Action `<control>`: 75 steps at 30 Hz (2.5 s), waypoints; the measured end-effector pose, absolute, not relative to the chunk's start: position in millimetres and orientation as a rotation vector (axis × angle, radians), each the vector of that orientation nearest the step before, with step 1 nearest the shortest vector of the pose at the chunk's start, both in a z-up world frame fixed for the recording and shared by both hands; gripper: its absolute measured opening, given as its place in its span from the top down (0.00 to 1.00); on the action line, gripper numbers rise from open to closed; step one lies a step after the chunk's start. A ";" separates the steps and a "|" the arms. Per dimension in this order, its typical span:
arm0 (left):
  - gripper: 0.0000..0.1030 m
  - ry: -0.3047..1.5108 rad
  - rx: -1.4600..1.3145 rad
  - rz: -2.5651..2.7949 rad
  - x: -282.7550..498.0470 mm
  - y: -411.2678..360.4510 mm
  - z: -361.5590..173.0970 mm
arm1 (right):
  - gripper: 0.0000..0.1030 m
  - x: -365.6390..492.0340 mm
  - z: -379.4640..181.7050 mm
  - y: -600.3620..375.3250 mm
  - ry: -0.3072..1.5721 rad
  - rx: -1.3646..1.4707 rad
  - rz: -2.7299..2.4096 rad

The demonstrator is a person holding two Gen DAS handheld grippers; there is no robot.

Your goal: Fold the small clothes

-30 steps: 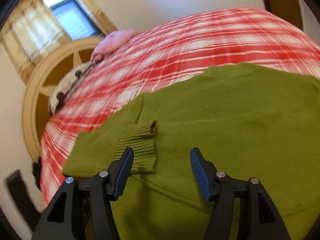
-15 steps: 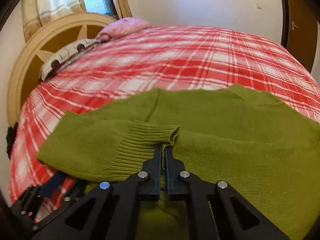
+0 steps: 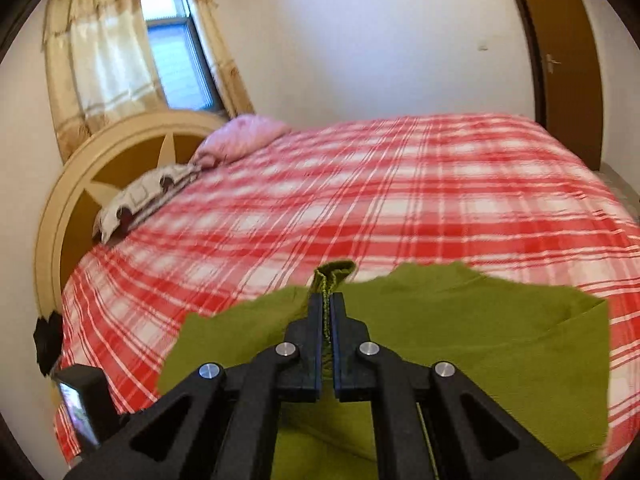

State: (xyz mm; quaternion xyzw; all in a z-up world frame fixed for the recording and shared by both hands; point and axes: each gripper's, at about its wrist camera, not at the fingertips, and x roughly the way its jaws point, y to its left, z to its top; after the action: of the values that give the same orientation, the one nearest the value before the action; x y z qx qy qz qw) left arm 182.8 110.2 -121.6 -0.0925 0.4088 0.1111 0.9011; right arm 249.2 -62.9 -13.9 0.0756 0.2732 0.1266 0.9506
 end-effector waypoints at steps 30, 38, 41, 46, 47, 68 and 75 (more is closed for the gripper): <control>0.33 0.827 -0.059 0.240 179.6 83.3 -109.1 | 0.97 211.2 -19.1 -189.0 0.498 0.207 -0.012; 0.26 0.870 -0.176 0.328 204.6 116.4 -117.1 | 0.97 208.7 -37.9 -208.8 0.556 0.202 -0.058; 0.26 0.858 -0.219 0.351 200.2 128.4 -120.0 | 0.97 216.4 -70.1 -220.6 0.640 0.236 -0.080; 0.22 0.870 -0.253 0.330 198.7 132.6 -125.7 | 0.97 224.0 -116.8 -229.8 0.752 0.232 -0.111; 0.19 0.868 -0.236 0.333 197.5 130.7 -124.5 | 0.97 222.0 -120.0 -230.7 0.753 0.233 -0.110; 0.17 0.707 0.034 0.250 230.5 61.5 -60.2 | 0.97 207.3 -112.4 -160.9 0.760 0.102 0.056; 0.17 0.835 0.048 0.336 271.6 74.1 -105.7 | 0.97 214.5 -126.9 -155.3 0.782 0.110 0.084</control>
State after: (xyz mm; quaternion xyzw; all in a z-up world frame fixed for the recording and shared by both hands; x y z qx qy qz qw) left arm 271.6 74.1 -105.7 0.0232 0.4036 0.1624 0.9001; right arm 214.5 -155.3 -126.9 0.0538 0.3807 0.0410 0.9222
